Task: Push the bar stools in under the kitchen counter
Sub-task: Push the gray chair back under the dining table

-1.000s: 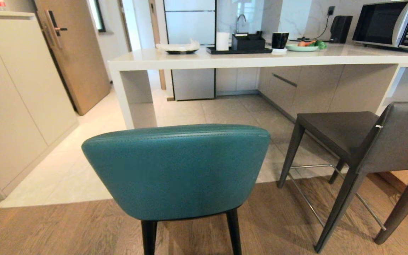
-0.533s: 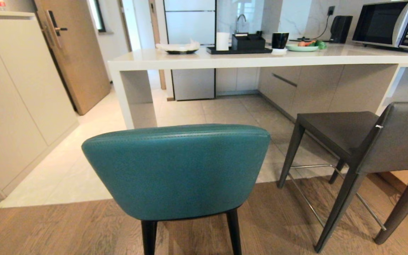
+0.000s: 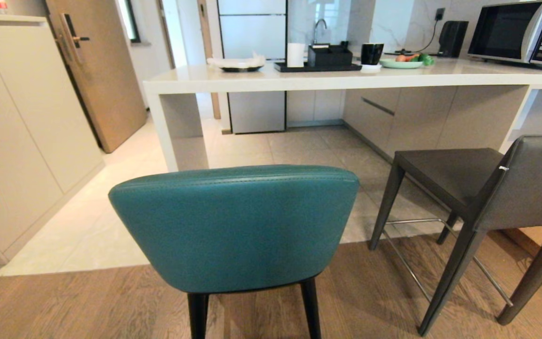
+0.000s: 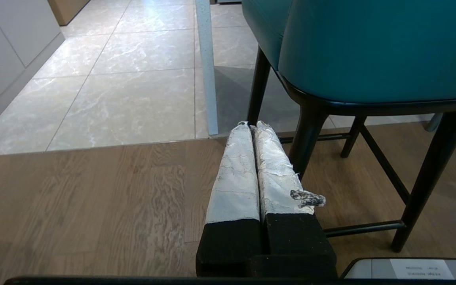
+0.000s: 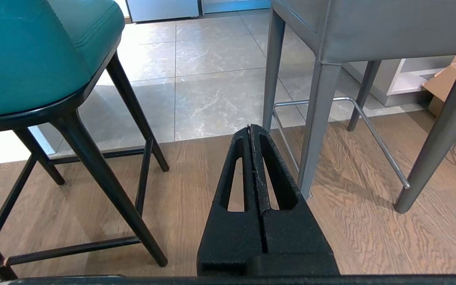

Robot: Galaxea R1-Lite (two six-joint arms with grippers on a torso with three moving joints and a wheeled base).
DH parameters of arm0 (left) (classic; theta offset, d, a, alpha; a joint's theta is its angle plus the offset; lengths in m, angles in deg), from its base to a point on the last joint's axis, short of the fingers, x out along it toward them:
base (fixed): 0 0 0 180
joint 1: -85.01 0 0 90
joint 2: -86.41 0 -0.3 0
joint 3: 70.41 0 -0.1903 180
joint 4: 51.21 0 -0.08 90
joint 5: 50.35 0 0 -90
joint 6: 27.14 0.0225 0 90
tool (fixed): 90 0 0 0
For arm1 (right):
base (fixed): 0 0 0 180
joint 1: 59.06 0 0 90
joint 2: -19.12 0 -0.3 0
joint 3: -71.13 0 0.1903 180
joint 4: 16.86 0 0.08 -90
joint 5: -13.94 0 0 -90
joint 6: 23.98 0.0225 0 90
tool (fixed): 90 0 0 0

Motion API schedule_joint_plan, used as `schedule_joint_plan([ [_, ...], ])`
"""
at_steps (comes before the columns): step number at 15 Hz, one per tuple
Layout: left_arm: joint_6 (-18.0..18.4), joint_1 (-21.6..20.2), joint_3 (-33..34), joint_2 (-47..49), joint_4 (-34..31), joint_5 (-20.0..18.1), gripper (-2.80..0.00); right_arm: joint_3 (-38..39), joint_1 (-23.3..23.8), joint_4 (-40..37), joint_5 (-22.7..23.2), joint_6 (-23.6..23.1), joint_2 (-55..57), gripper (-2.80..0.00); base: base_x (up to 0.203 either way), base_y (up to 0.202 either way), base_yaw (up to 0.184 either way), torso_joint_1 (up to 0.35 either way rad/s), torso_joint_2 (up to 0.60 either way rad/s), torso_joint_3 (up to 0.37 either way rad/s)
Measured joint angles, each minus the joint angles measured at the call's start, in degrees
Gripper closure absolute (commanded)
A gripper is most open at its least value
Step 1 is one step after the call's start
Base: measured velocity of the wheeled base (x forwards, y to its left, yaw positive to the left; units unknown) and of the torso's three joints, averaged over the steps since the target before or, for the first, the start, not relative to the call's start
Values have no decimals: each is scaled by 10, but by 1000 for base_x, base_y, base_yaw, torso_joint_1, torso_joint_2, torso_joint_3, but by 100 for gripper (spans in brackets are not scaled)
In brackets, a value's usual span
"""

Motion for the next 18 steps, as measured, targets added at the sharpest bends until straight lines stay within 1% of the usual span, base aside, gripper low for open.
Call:
schedule_joint_plan([
  [16, -4, 0, 0, 0, 0, 5, 0, 0, 0, 1, -1, 2, 1, 0, 0, 0, 0, 0, 0, 0],
  [18, -7, 0, 0, 0, 0, 13, 0, 0, 0, 0, -1, 2, 1, 0, 0, 0, 0, 0, 0, 0],
])
